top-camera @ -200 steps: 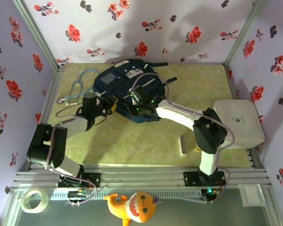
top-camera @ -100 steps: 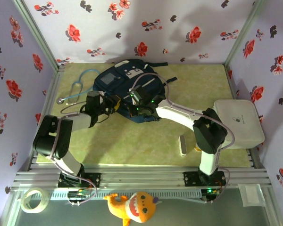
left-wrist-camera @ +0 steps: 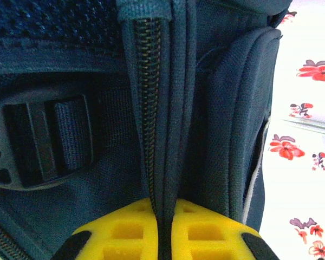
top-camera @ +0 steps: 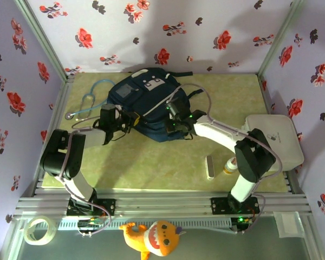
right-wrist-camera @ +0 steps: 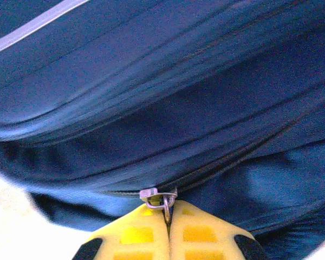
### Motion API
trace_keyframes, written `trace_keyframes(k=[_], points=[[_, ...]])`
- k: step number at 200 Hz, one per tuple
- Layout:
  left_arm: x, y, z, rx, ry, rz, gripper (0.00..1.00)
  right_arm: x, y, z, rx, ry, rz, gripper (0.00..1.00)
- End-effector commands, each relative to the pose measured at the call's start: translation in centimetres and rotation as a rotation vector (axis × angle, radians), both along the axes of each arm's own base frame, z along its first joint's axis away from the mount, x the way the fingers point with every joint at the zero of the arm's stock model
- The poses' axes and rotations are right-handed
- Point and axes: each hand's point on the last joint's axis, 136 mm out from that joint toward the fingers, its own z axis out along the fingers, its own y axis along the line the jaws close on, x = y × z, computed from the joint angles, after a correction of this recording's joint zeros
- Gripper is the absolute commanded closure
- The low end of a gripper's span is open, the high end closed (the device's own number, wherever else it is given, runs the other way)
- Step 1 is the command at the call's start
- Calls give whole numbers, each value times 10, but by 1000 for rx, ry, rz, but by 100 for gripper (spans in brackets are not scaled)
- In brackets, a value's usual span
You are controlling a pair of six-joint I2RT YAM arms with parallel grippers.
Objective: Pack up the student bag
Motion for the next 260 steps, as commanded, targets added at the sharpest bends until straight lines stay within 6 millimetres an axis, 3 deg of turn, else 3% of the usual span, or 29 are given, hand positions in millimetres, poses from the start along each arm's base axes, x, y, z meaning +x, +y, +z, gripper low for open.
trace_keyframes(k=[1, 23, 47, 76, 96, 109, 138, 169, 186, 210, 233, 260], points=[[7, 5, -3, 43, -5, -13, 97, 10, -38, 8, -85, -39, -114, 100], [7, -4, 3, 78, -18, -68, 98, 0, -35, 0, -61, 2, -105, 100], [10, -10, 9, 144, -30, -142, 96, -24, -22, -9, -17, 37, -48, 100], [17, 6, 12, 298, -11, -231, 90, -63, 17, -10, 70, 37, 92, 100], [25, 13, 12, 366, 8, -264, 87, -77, 50, -11, 150, 55, 143, 100], [30, 23, 9, 408, 30, -249, 85, -76, 68, -10, 187, 58, 153, 100], [32, 66, 10, 506, 76, -135, 64, -57, 104, 7, 264, 31, 156, 100], [13, 101, 16, 540, 114, -31, 42, -39, 140, 26, 314, 7, 211, 100], [1, 100, 23, 499, 117, -21, 36, -34, 154, 28, 335, 13, 235, 100], [-10, 78, 29, 322, 105, -30, 33, -31, 168, 31, 357, 22, 261, 100], [-9, 58, 33, 143, 93, -32, 37, -29, 171, 35, 368, 20, 266, 100], [-9, 53, 32, 123, 98, -35, 41, -28, 171, 36, 371, 24, 261, 100]])
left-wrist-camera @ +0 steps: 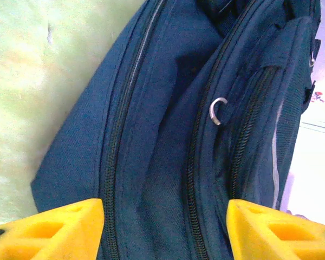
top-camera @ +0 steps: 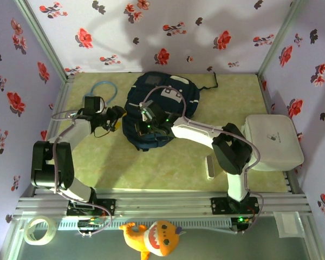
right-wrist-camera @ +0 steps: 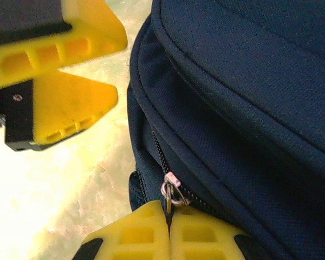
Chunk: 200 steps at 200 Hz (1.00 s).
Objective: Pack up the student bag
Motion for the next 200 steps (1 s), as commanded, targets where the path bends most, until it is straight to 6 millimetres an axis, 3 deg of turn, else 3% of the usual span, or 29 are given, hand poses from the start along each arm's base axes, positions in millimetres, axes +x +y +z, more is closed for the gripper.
trace_keyframes(k=[1, 58, 94, 119, 144, 200], points=[[7, -17, 16, -110, -33, -13, 42, 5, 16, 27, 78, -34, 25, 100], [3, -36, -2, -131, 4, -33, 59, 5, 17, 25, 85, -19, 20, 100], [10, -45, -1, -137, -4, -48, 66, 2, 15, 22, 82, -9, 26, 100], [16, -44, -1, -126, -11, -31, 78, 1, 8, 16, 55, -7, 10, 100], [19, -35, -2, -81, -16, -11, 89, 5, -21, 7, -37, -31, -66, 100], [20, -11, 3, -15, -25, 1, 98, 6, -133, -13, -208, -70, -342, 100]])
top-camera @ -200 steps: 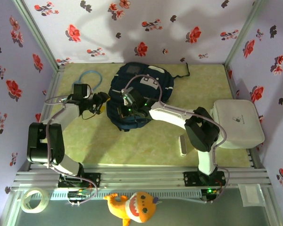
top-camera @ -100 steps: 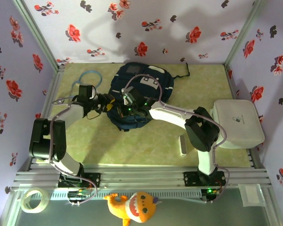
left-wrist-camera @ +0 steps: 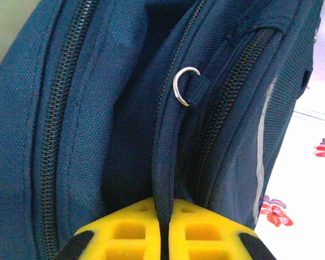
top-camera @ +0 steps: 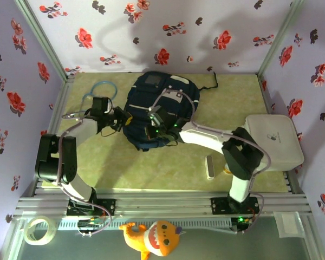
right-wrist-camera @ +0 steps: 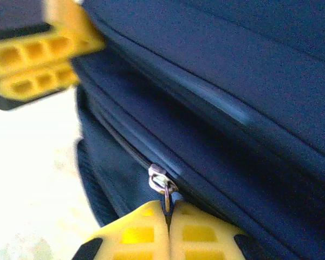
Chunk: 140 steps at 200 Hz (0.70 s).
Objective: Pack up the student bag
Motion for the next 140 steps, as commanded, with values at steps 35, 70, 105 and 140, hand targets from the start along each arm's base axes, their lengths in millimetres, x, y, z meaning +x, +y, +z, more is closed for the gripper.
trace_keyframes(k=[35, 70, 105, 140], points=[[7, 27, 11, 142, -42, -7, 97, 10, -104, -10, -140, -55, -307, 100], [3, 37, 15, 220, -47, -12, 88, 13, -78, -5, -73, -28, -233, 100], [-10, 54, 20, 271, -59, 78, 60, 18, -21, 13, 54, -7, -67, 100], [-26, 43, 22, 173, -72, 139, 47, 25, 26, 19, 126, 19, 22, 100]])
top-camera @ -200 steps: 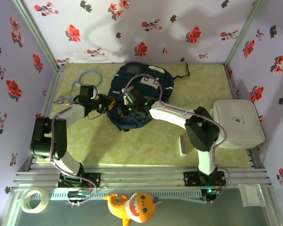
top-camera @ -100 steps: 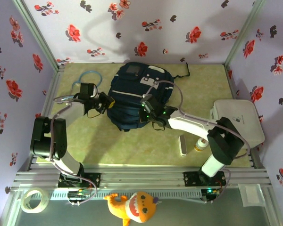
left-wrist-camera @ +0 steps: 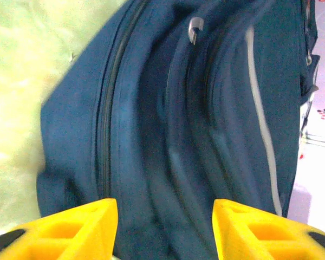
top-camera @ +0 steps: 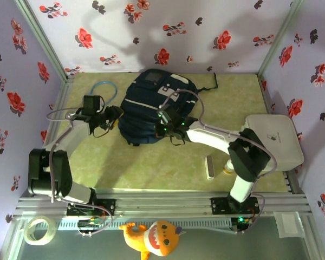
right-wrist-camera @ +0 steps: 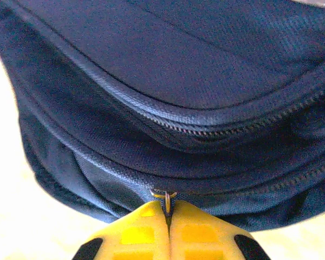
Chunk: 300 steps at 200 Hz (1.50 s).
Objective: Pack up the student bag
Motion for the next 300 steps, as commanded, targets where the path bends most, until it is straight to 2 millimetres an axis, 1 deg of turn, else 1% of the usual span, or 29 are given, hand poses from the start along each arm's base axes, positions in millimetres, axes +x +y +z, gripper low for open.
trace_keyframes(k=[1, 16, 36, 75, 92, 108, 145, 165, 174, 186, 202, 214, 238, 261, 279, 300], points=[[-10, -5, -4, -39, 1, 51, 47, 10, 41, 22, 106, -32, 83, 100], [-13, -15, -5, -101, -1, 48, 45, 11, 54, 25, 128, -26, 107, 100], [-6, -25, -1, -165, -25, 45, 43, 9, 66, 27, 145, -23, 130, 100], [12, -42, 11, -198, -86, 9, 43, 4, 70, 23, 153, -4, 138, 100], [16, -49, 9, -200, -83, -1, 44, 3, 70, 23, 158, 0, 134, 100], [21, -52, 3, -197, -77, 16, 47, 3, 70, 21, 155, 5, 129, 100], [32, -66, -8, -191, -54, 23, 57, 4, 69, 26, 158, -5, 128, 100], [34, -67, -16, -178, -39, 35, 71, 4, 65, 26, 145, -12, 118, 100], [34, -66, -18, -171, -33, 40, 78, 4, 59, 24, 122, -18, 102, 100], [33, -62, -20, -154, -26, 46, 86, 8, 44, 20, 85, -30, 57, 100], [32, -61, -18, -131, -19, 35, 93, 12, 21, 17, 52, -44, 0, 100], [32, -58, -15, -118, -21, 33, 96, 13, 5, 15, 28, -53, -29, 100], [31, -55, -10, -103, -26, 26, 100, 10, -25, 7, -45, -56, -58, 100], [27, -53, -8, -87, -19, 14, 100, 11, -53, -2, -116, -53, -80, 100], [20, -51, -9, -70, -7, -2, 100, 18, -76, -6, -155, -49, -114, 100], [10, -46, -12, -36, 4, -21, 100, 37, -98, -6, -169, -39, -143, 100]])
